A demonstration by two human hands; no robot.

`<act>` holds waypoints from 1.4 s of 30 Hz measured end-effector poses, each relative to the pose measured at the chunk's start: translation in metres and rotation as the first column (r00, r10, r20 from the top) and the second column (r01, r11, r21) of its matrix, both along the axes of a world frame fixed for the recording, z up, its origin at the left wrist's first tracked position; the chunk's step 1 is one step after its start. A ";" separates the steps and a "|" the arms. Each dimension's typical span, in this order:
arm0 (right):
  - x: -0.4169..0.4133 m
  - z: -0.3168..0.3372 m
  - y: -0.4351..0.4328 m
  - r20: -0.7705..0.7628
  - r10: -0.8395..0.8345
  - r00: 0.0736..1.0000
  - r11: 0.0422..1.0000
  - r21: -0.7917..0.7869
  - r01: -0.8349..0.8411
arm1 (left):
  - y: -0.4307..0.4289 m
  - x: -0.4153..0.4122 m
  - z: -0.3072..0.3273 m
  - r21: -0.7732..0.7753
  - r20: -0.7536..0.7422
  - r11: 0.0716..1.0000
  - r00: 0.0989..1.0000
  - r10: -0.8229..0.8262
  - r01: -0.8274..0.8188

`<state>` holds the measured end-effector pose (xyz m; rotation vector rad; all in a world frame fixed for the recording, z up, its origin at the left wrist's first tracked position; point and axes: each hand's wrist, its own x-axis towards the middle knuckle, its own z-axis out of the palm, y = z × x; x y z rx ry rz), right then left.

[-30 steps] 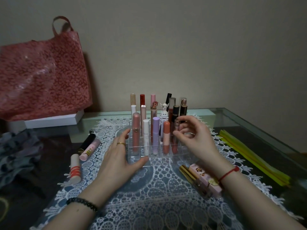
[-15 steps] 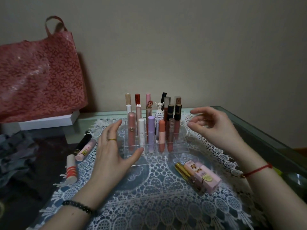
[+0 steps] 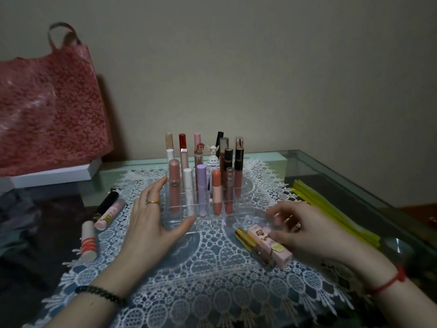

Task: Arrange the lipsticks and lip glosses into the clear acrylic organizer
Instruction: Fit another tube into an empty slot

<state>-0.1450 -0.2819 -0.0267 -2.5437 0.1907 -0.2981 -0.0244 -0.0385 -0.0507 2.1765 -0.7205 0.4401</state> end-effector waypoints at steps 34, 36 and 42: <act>0.034 0.029 0.011 0.360 -0.149 0.921 0.874 0.483 -0.048 | 0.001 0.006 -0.007 0.081 -0.061 0.996 0.998 -0.023 0.028; 0.047 0.029 0.012 0.428 -0.205 0.880 0.857 0.513 -0.050 | 0.001 0.006 -0.008 0.093 -0.063 0.995 0.998 -0.023 0.029; 0.072 0.023 0.018 0.503 -0.247 0.828 0.828 0.553 -0.089 | 0.001 0.010 -0.009 0.103 -0.060 0.995 0.998 -0.011 0.017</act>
